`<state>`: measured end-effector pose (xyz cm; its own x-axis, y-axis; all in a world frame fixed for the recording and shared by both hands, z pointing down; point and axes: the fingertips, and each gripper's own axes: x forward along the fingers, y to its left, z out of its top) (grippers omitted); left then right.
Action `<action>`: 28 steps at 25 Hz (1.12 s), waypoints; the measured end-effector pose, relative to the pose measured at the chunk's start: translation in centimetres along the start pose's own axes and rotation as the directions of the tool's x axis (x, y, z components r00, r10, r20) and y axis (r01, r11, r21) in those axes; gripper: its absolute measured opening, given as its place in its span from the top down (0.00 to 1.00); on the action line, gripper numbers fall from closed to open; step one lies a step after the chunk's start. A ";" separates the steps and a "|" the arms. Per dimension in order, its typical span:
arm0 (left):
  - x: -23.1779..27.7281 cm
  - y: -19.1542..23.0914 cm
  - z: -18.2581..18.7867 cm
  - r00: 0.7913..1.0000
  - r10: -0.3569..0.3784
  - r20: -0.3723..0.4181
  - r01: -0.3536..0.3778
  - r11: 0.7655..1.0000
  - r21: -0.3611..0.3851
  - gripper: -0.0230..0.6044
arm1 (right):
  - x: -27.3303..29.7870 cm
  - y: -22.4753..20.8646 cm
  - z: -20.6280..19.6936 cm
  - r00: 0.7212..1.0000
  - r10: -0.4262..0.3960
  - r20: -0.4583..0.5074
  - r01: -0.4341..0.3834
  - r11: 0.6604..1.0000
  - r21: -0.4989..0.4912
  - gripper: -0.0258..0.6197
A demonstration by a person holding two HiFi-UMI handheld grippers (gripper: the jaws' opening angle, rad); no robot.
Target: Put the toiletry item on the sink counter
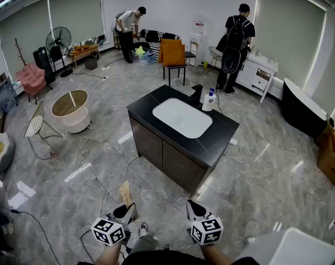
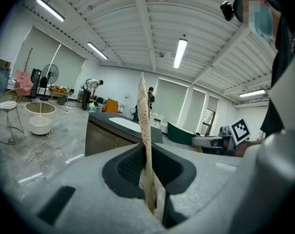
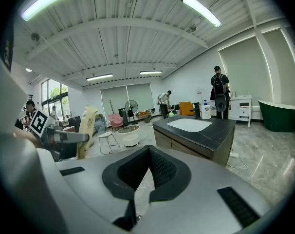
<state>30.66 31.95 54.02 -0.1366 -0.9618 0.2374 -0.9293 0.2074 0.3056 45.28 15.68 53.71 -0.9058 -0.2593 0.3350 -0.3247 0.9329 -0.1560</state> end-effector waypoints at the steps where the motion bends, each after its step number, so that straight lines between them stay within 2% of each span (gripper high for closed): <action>1: 0.1 -0.1 -0.1 1.000 -0.002 -0.001 0.002 1.000 0.000 0.90 | 0.1 -0.1 0.0 1.000 0.004 0.003 -0.004 1.000 0.004 0.96; 6: 0.2 0.2 -0.5 1.000 -0.004 -0.002 0.004 1.000 -0.010 0.90 | 0.6 0.1 0.1 0.999 0.029 0.017 -0.030 0.998 0.050 0.96; 10: 1.5 1.5 -0.6 1.000 -0.021 -0.008 0.021 1.000 -0.021 0.90 | 1.6 -0.5 0.9 0.999 -0.004 0.041 0.001 0.997 0.071 0.96; 15: 4.0 4.3 1.4 0.997 -0.072 0.000 0.072 0.997 -0.009 0.90 | 4.5 -1.1 2.0 0.997 -0.070 0.038 0.066 0.994 0.090 0.96; 28: 5.9 18.7 7.6 0.988 -0.150 -0.023 0.150 0.989 0.012 0.90 | 17.1 4.0 6.5 0.982 -0.181 0.057 0.173 0.978 0.120 0.96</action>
<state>9.91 28.80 54.14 0.0120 -0.9776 0.2100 -0.9432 0.0587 0.3270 26.66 13.34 52.75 -0.8464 -0.4375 0.3038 -0.5068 0.8370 -0.2065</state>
